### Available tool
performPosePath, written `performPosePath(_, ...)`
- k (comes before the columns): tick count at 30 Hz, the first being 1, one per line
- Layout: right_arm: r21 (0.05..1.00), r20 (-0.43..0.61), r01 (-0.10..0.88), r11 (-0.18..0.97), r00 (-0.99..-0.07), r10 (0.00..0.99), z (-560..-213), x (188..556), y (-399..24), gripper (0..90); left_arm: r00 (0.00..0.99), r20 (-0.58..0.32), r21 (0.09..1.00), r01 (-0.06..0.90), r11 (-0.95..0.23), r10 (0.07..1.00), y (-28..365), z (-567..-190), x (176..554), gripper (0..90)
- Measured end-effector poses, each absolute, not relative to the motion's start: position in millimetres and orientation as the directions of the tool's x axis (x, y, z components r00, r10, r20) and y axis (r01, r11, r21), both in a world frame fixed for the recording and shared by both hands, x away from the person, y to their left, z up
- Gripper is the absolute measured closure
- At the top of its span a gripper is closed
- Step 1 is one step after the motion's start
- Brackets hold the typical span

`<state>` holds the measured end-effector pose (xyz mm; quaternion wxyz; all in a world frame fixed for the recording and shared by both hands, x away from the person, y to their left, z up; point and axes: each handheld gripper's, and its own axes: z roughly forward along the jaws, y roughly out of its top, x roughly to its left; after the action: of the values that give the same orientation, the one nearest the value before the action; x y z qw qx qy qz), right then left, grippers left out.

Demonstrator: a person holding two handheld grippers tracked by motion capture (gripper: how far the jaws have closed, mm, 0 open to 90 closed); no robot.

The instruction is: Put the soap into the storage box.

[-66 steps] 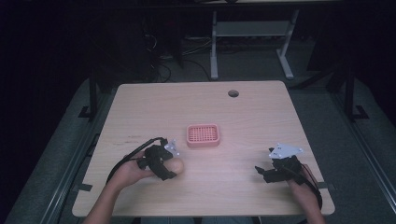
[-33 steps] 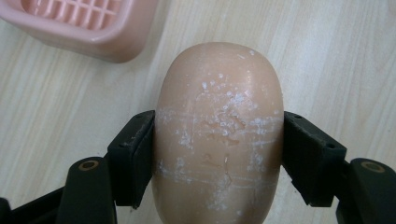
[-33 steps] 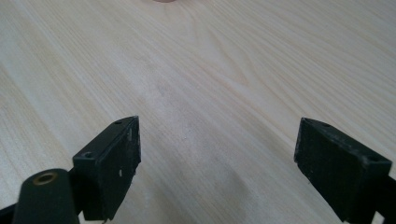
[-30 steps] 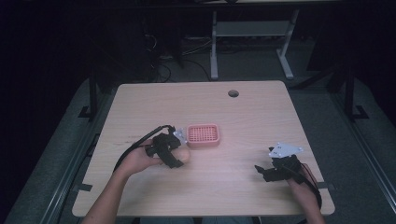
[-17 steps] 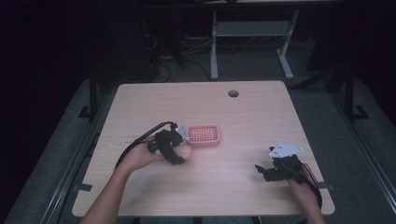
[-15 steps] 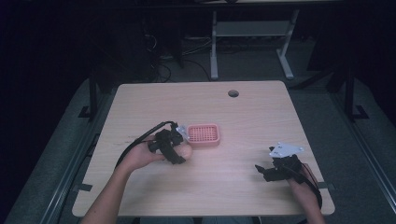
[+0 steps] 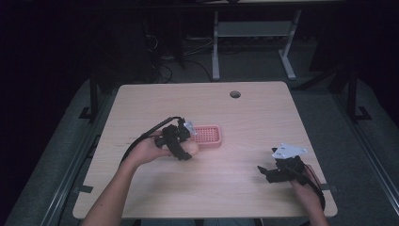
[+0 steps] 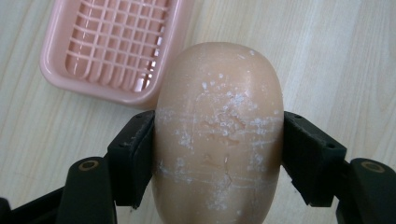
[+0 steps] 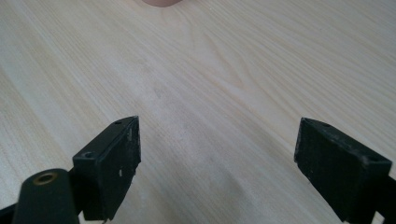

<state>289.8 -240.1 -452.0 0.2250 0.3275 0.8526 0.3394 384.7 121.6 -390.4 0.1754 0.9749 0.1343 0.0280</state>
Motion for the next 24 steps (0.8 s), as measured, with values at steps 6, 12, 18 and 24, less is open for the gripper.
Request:
performPosePath(6, 0.723, -0.164, 0.406, 0.559, -0.685, 0.710, -452, 290, -240, 13.9, 0.965, 0.013, 0.345, 0.243, -0.907, 0.264, 113, -387, 394, 31.5)
performPosePath(12, 0.726, -0.154, 0.412, 0.551, -0.683, 0.714, -452, 290, -240, 14.0, 0.967, 0.021, 0.335, 0.233, -0.913, 0.255, 104, -382, 404, 31.6)
performPosePath(18, 0.728, -0.154, 0.410, 0.549, -0.683, 0.714, -452, 290, -241, 13.9, 0.968, 0.026, 0.331, 0.229, -0.915, 0.251, 95, -381, 411, 31.6)
performPosePath(24, 0.727, -0.154, 0.411, 0.550, -0.684, 0.713, -452, 290, -241, 13.9, 0.969, 0.025, 0.327, 0.224, -0.918, 0.246, 88, -380, 419, 31.5)
